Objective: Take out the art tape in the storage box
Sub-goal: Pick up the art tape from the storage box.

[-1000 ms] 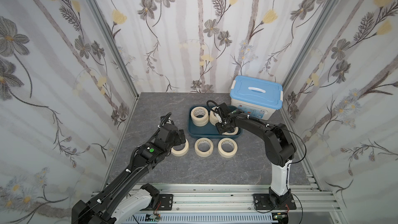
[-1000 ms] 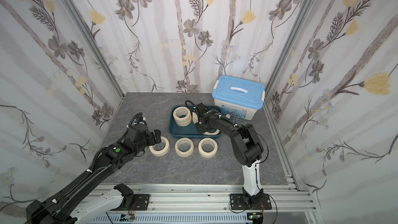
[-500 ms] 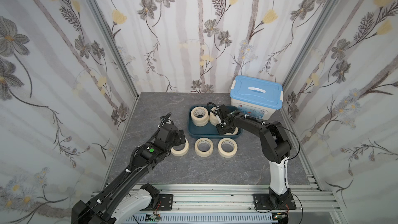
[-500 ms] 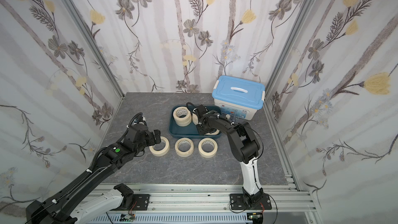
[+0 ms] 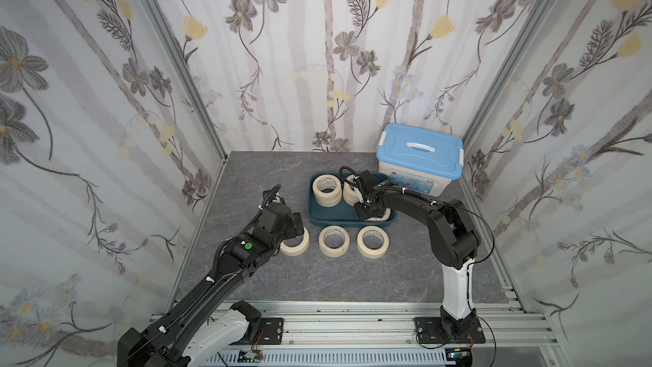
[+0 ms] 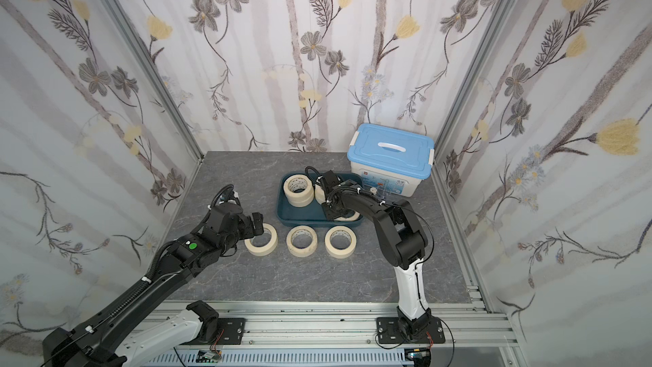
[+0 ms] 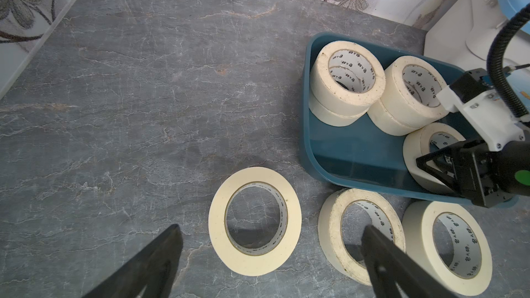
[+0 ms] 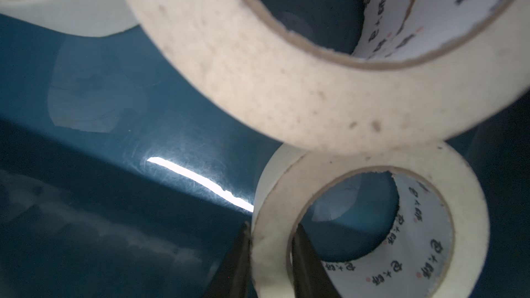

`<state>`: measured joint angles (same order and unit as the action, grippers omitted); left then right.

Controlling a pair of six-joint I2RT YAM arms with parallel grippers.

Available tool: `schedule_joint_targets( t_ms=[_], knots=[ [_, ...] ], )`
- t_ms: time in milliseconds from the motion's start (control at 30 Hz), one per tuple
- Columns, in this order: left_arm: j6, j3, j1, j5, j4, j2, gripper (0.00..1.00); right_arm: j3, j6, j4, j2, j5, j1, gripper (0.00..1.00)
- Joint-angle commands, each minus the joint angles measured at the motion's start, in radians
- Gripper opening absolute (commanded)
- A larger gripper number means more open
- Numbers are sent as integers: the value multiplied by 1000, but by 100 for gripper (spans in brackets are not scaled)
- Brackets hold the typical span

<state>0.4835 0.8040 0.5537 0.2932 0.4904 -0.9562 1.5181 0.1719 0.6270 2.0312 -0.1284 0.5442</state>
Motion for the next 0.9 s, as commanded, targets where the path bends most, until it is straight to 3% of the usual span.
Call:
schedule_joint_targets(
  t_ms=[0,367,867],
  knots=[
    [10,7,0,15,6,-1,100,-2,-6,11,-20,-20,0,24],
    [7,15,0,12,1,-10,100,-13,-15,13,-43,-16,0,19],
    [8,16,-2,-4,-17,-32,100,-59,-14,43,-198,1,1,19]
  ],
)
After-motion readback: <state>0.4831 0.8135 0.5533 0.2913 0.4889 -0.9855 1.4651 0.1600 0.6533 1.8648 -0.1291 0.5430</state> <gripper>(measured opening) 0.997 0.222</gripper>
